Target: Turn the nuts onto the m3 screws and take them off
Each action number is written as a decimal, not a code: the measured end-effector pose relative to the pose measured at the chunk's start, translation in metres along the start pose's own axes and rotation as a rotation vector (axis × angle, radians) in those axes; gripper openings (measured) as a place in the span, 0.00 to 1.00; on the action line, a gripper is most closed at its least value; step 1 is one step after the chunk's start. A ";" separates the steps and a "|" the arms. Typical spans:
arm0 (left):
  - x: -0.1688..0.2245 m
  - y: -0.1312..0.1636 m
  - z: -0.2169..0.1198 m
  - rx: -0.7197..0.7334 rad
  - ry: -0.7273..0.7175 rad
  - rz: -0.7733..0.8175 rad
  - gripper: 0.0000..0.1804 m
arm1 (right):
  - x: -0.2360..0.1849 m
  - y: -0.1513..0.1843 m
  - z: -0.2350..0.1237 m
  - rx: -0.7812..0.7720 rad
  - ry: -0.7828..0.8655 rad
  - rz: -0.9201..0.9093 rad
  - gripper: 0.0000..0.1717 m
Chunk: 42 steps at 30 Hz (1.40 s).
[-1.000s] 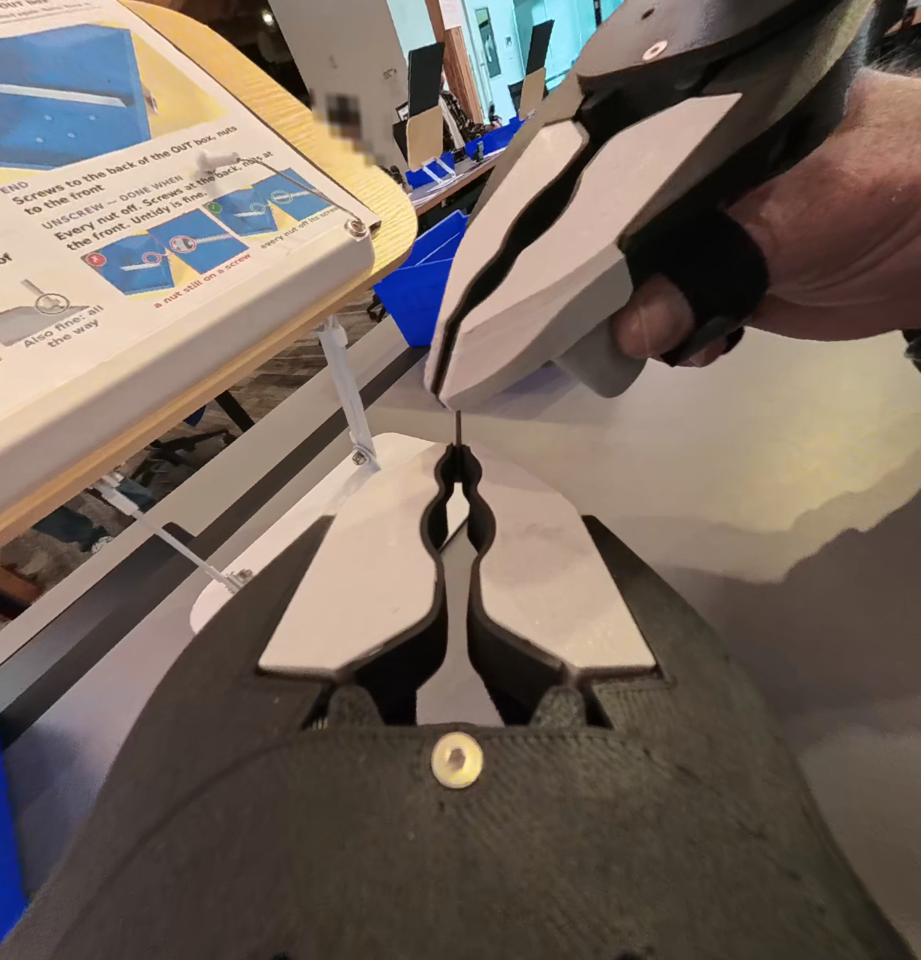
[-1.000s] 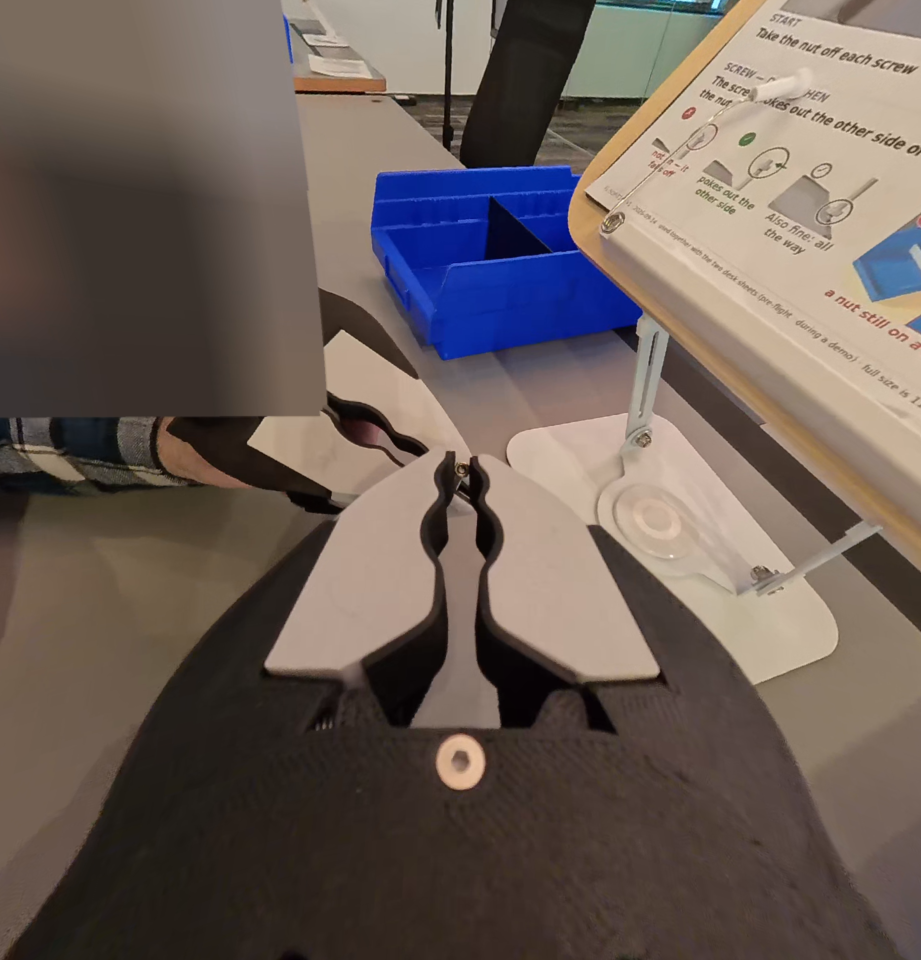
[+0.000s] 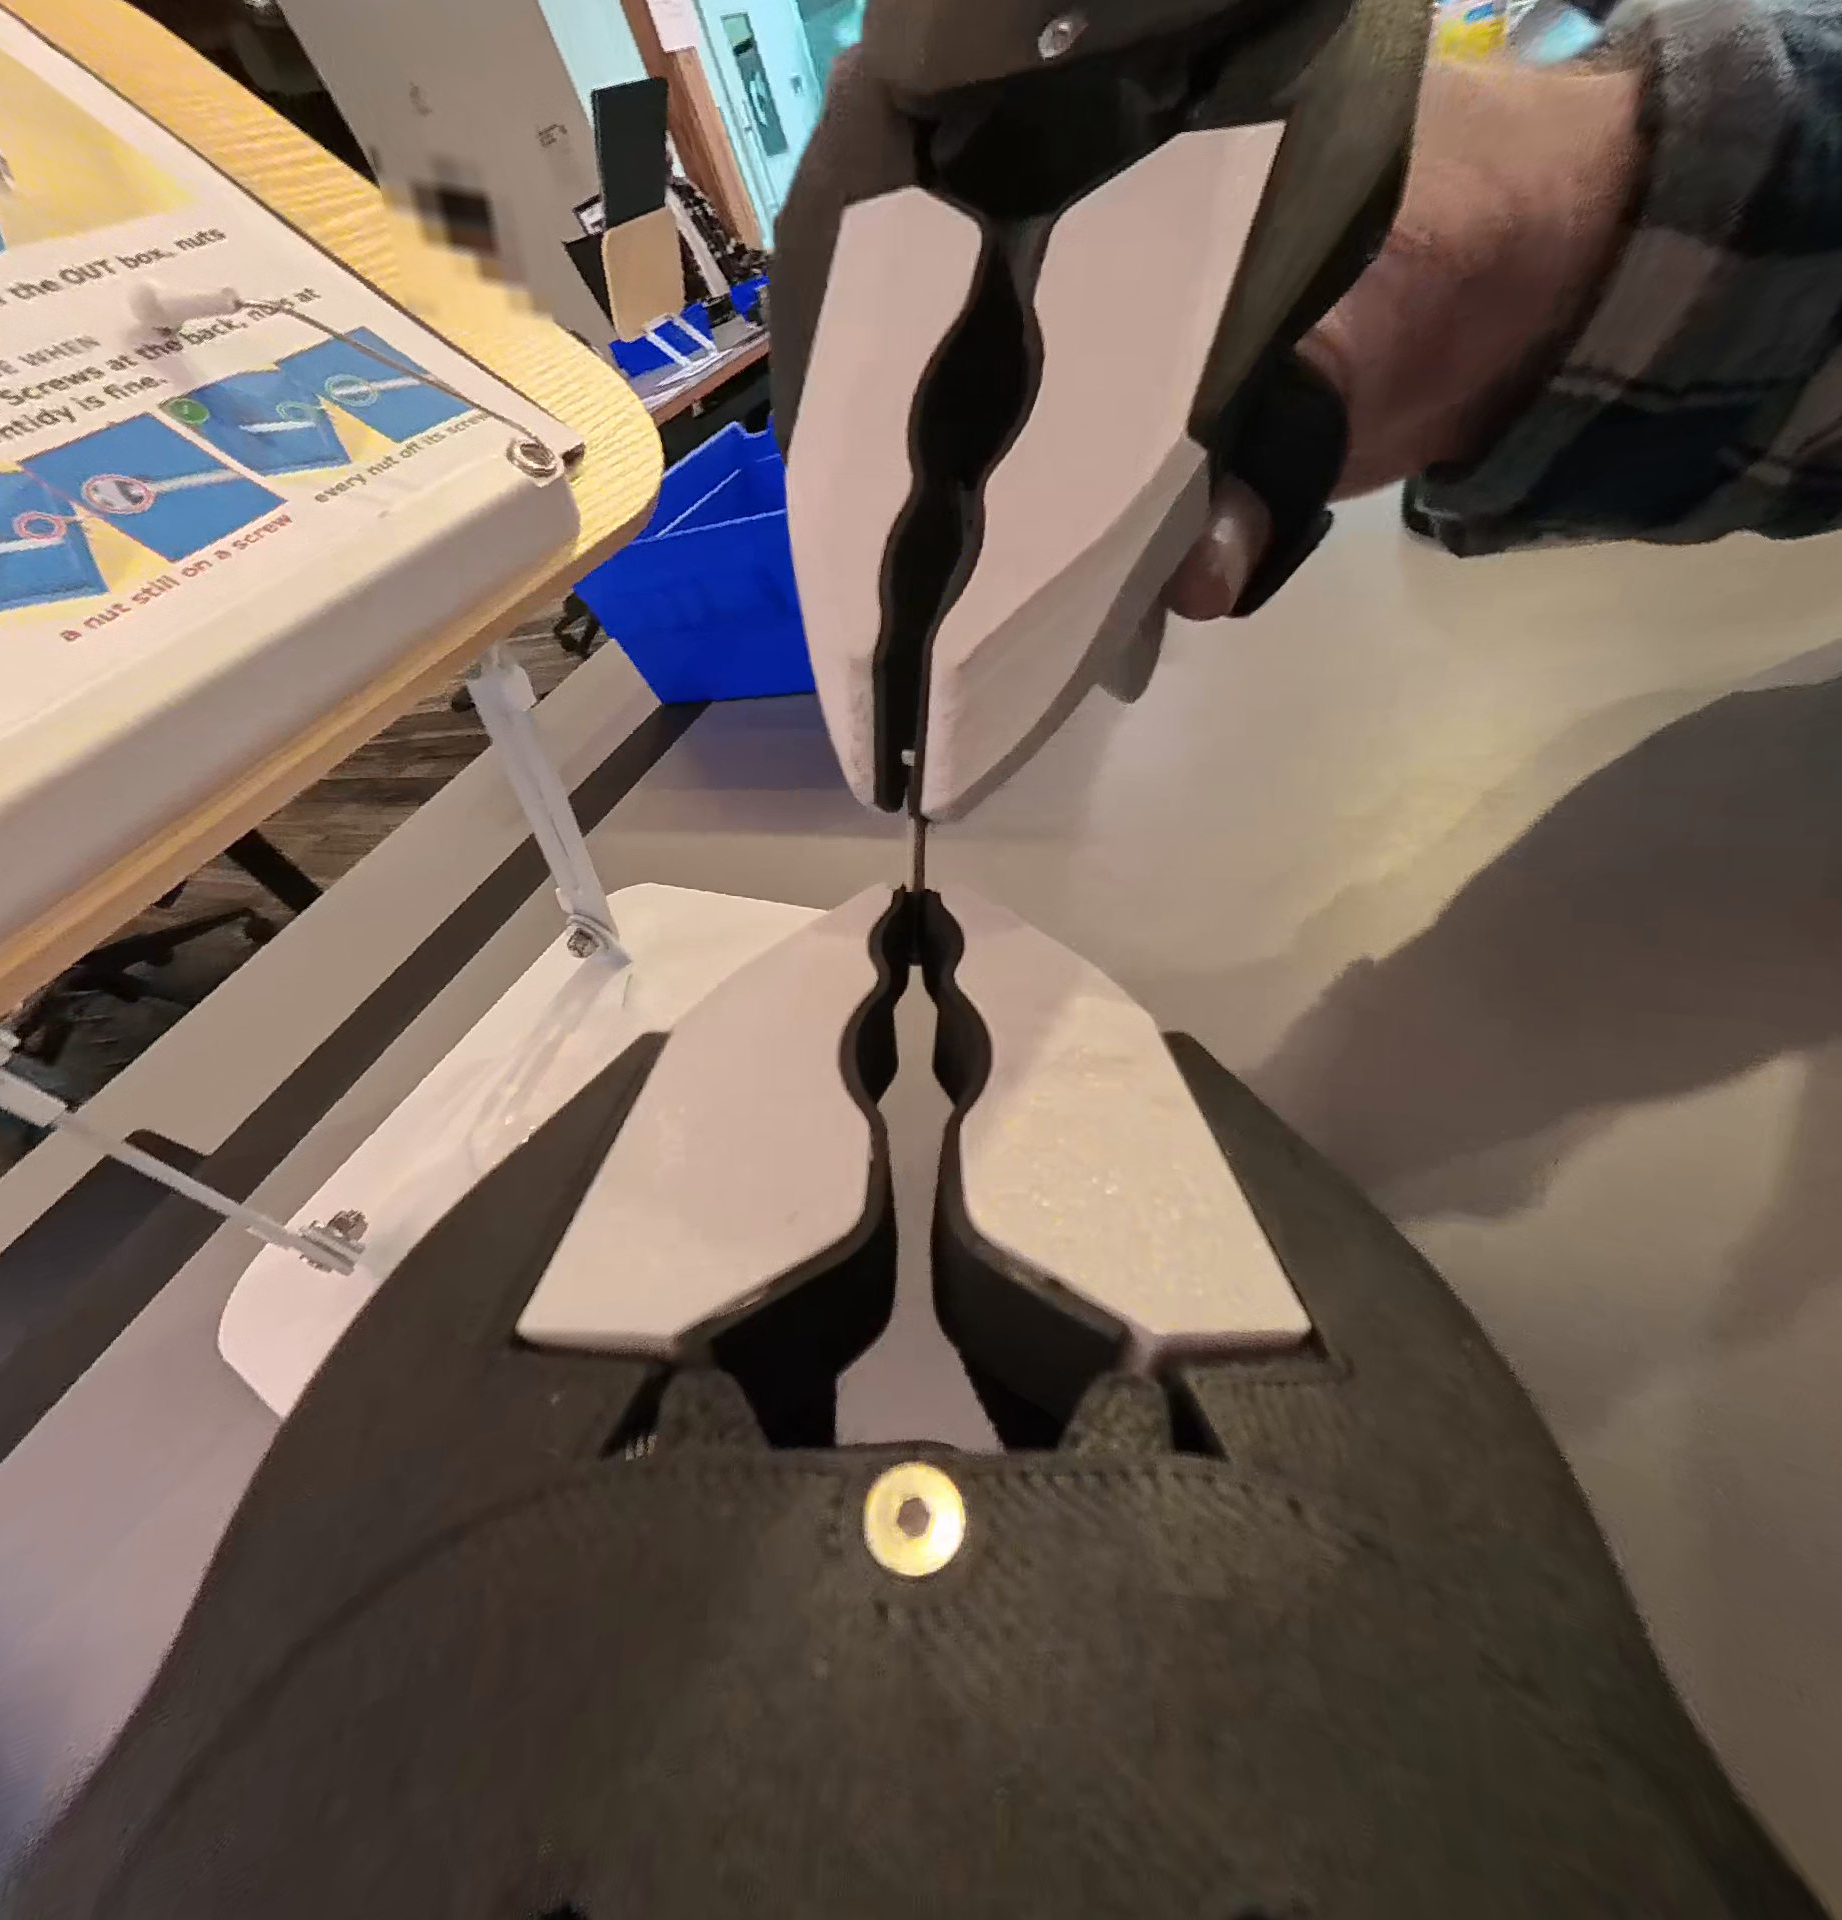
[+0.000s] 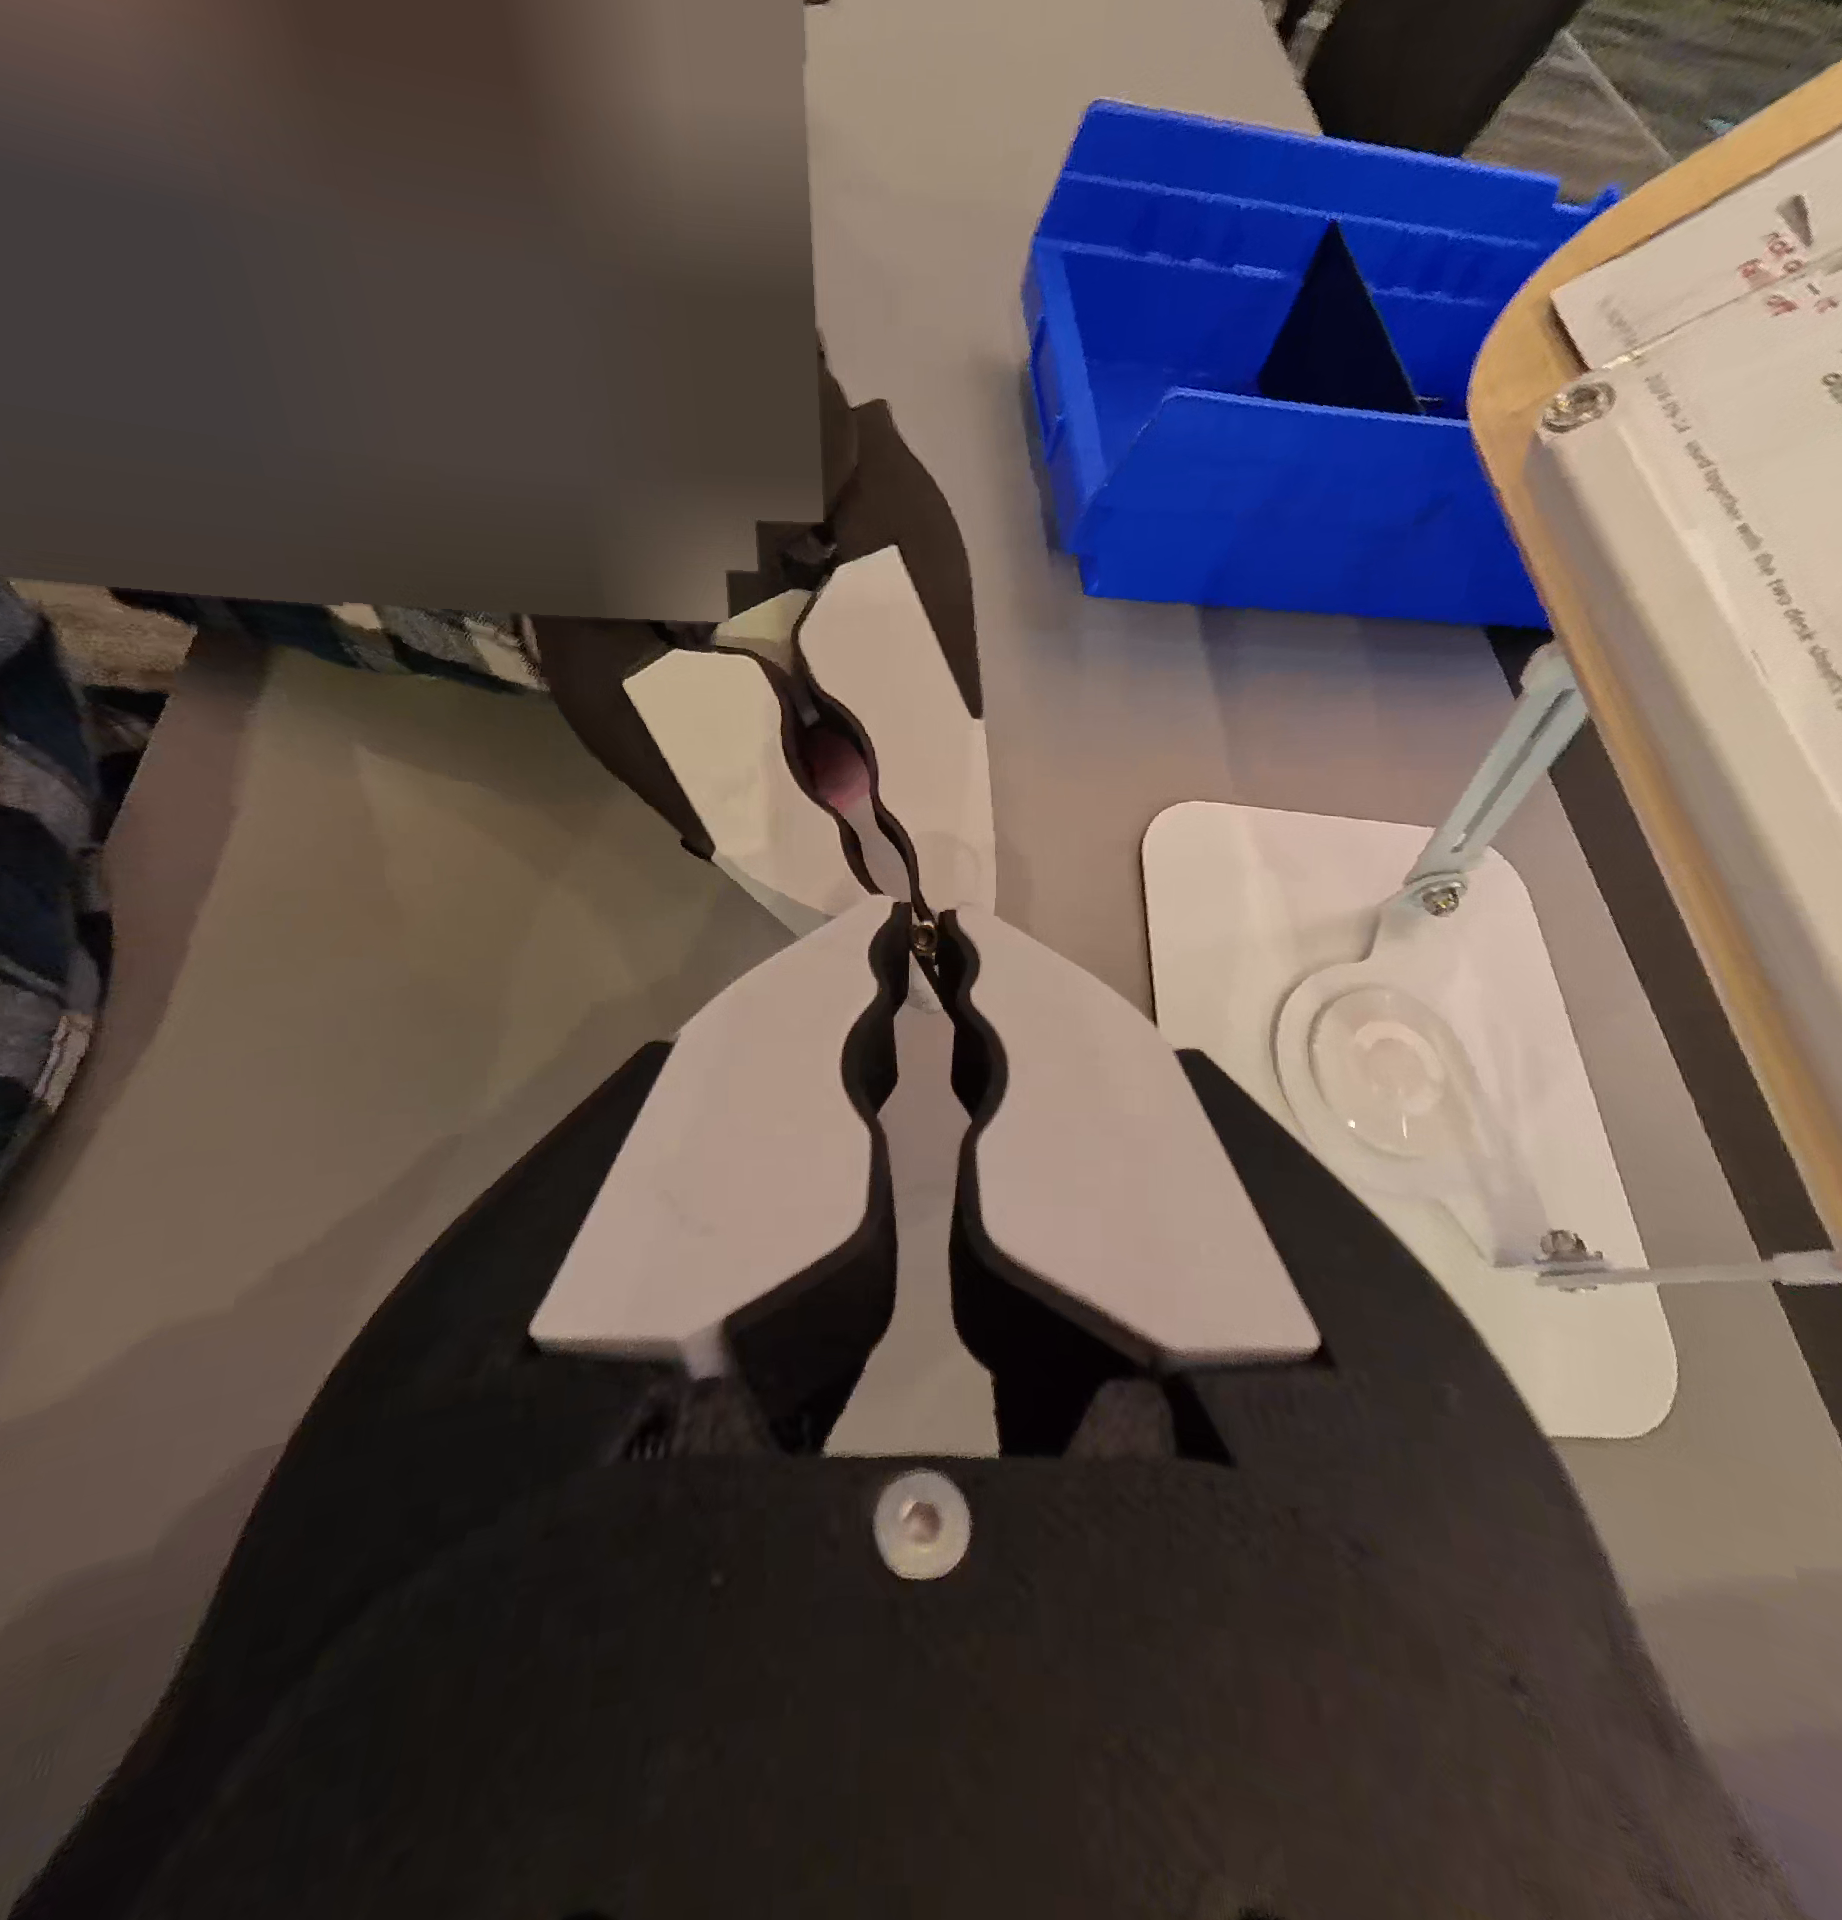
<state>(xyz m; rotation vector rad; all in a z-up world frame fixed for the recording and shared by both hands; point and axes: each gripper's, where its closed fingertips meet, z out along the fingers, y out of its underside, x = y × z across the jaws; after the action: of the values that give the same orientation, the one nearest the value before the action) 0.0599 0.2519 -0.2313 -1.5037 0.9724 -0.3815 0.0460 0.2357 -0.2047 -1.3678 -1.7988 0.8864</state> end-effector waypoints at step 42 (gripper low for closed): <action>-0.011 0.006 0.004 -0.057 -0.114 0.015 0.01 | 0.016 0.003 0.002 0.039 0.227 0.138 0.03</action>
<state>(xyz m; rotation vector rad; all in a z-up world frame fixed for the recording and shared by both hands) 0.0541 0.2634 -0.2344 -1.5515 0.9103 -0.2555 0.0422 0.2514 -0.2062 -1.5166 -1.5235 0.7973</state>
